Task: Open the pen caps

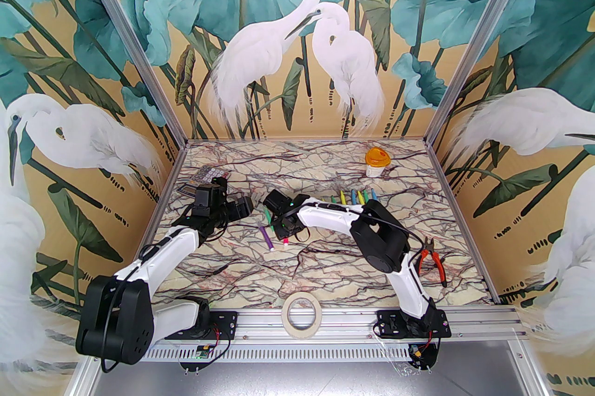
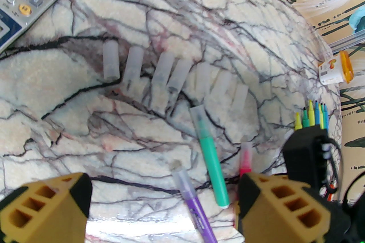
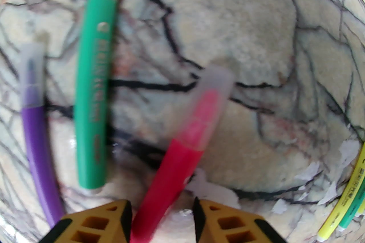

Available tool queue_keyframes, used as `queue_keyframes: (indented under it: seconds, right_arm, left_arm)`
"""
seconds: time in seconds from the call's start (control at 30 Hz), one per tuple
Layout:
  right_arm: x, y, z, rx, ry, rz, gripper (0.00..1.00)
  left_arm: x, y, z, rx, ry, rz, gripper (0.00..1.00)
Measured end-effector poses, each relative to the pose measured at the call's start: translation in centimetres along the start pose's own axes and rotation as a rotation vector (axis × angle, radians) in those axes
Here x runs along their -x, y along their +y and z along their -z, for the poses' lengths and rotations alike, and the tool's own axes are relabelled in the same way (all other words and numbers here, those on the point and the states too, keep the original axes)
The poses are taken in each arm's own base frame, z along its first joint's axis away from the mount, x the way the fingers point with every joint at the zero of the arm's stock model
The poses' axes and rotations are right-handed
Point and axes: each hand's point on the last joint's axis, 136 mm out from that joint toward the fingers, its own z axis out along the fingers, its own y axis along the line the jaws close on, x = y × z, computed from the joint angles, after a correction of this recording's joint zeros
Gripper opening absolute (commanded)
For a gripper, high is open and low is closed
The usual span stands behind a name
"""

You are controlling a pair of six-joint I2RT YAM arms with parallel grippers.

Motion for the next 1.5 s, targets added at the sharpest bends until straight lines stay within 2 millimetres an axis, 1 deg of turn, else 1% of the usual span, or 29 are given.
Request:
queue_keyframes:
  seconds: [0.13,0.37,0.5,0.67,0.8,0.93,1.0,1.07,1.2,1.27,1.33,1.43,1.5]
  right_arm:
    - [-0.1,-0.4,0.0,-0.033,0.001,0.016,0.31]
    - [-0.2,-0.7,0.0,-0.047,0.007,0.032,0.26]
    - [-0.1,-0.7,0.1,-0.048,0.011,0.038,0.17]
    - [0.1,-1.2,0.1,-0.049,0.015,0.042,0.10]
    - [0.1,-1.4,0.1,-0.002,0.005,0.021,0.07]
    - [-1.1,-2.5,0.7,0.084,0.010,-0.025,0.02]
    - [-1.6,-3.2,1.4,0.133,0.005,-0.052,0.01]
    - [-1.7,-3.6,2.7,0.192,-0.019,-0.078,0.00]
    - [-0.5,-4.2,6.0,0.304,-0.117,-0.113,0.00]
    - [0.3,-4.3,7.6,0.361,-0.175,-0.119,0.00]
    - [0.7,-4.4,8.8,0.406,-0.220,-0.121,0.00]
    - [0.9,-4.5,9.7,0.449,-0.262,-0.115,0.00]
    - [0.9,-4.4,10.0,0.470,-0.276,-0.102,0.00]
  left_arm:
    - [0.1,-0.1,0.3,-0.005,-0.010,-0.002,0.90]
    - [0.0,-0.1,0.3,-0.007,-0.008,-0.001,0.90]
    - [0.0,-0.2,0.3,-0.011,-0.005,0.000,0.90]
    - [0.0,-0.4,0.4,-0.023,-0.003,-0.001,0.90]
    - [-0.4,-1.0,0.4,-0.059,0.016,-0.002,0.89]
    - [-0.8,-2.2,0.4,-0.130,0.037,-0.004,0.88]
    - [-0.8,-2.8,0.5,-0.167,0.039,-0.004,0.88]
    - [-0.8,-3.5,0.6,-0.208,0.038,-0.002,0.88]
    - [-0.6,-5.4,1.0,-0.314,0.042,0.008,0.86]
    - [-0.3,-6.7,1.4,-0.390,0.040,0.017,0.84]
    - [0.1,-8.0,1.8,-0.468,0.038,0.029,0.83]
    - [0.3,-9.6,2.1,-0.570,0.049,0.052,0.81]
    - [0.4,-10.2,2.1,-0.615,0.061,0.068,0.81]
